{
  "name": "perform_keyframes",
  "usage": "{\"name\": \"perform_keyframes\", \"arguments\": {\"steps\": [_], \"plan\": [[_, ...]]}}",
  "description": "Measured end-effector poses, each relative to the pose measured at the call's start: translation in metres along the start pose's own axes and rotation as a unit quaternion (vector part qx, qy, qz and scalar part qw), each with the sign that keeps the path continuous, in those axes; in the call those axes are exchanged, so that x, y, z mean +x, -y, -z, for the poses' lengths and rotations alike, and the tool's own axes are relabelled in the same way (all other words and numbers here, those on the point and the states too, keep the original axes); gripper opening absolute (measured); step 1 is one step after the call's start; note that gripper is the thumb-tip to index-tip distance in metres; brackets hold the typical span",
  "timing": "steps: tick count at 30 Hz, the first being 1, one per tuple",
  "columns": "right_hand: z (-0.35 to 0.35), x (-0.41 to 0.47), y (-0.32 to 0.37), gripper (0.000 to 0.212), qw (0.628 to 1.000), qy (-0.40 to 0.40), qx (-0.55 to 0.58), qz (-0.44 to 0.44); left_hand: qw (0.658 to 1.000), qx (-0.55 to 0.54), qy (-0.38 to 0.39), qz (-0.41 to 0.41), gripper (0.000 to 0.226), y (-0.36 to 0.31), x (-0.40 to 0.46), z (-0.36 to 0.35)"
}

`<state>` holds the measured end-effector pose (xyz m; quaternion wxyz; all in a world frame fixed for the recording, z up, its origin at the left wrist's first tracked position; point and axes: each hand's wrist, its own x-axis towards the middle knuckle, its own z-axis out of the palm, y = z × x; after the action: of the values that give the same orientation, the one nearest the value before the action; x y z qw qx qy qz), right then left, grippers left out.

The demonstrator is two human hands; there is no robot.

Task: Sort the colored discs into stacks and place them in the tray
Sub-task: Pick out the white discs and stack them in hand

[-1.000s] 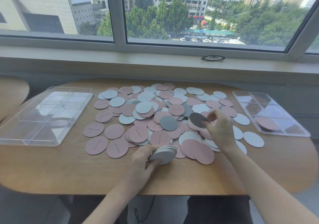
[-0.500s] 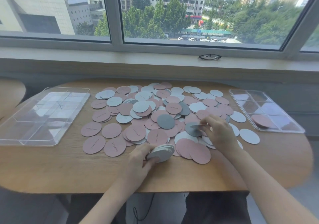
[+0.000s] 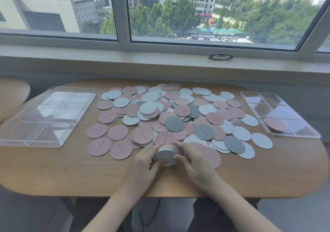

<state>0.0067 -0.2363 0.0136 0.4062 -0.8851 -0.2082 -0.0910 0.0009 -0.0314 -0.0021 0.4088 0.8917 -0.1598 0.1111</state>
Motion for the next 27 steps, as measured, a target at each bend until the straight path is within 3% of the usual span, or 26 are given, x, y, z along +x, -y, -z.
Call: {"name": "perform_keyframes", "arguments": {"steps": [4,8,10,12,16,19,27], "plan": [[-0.019,-0.004,-0.006,0.064,0.967,-0.015,-0.236,0.097,0.999,0.021,0.040,-0.024,0.058,0.002,-0.001,-0.005],[0.004,0.006,-0.002,0.068,0.980,0.085,-0.167,0.070,0.999,0.019,0.042,-0.021,0.051,0.004,0.000,-0.005],[0.022,0.020,-0.015,0.052,0.991,0.046,-0.124,0.027,0.999,0.014,0.039,-0.026,0.040,0.003,0.000,-0.003],[0.042,0.041,-0.034,0.036,0.984,-0.019,-0.176,-0.029,0.999,0.005,0.033,-0.024,0.034,0.003,0.000,-0.002],[0.069,0.069,-0.050,0.026,0.929,0.115,-0.323,-0.138,0.999,0.000,0.031,-0.025,0.032,0.002,0.000,-0.002],[0.071,0.076,-0.046,0.030,0.919,0.165,-0.332,-0.134,0.999,-0.004,0.029,-0.026,0.031,0.001,0.000,0.000],[0.073,0.070,-0.047,0.050,0.911,0.204,-0.346,-0.099,0.999,-0.006,0.029,-0.019,0.030,0.001,0.000,-0.001]]}}
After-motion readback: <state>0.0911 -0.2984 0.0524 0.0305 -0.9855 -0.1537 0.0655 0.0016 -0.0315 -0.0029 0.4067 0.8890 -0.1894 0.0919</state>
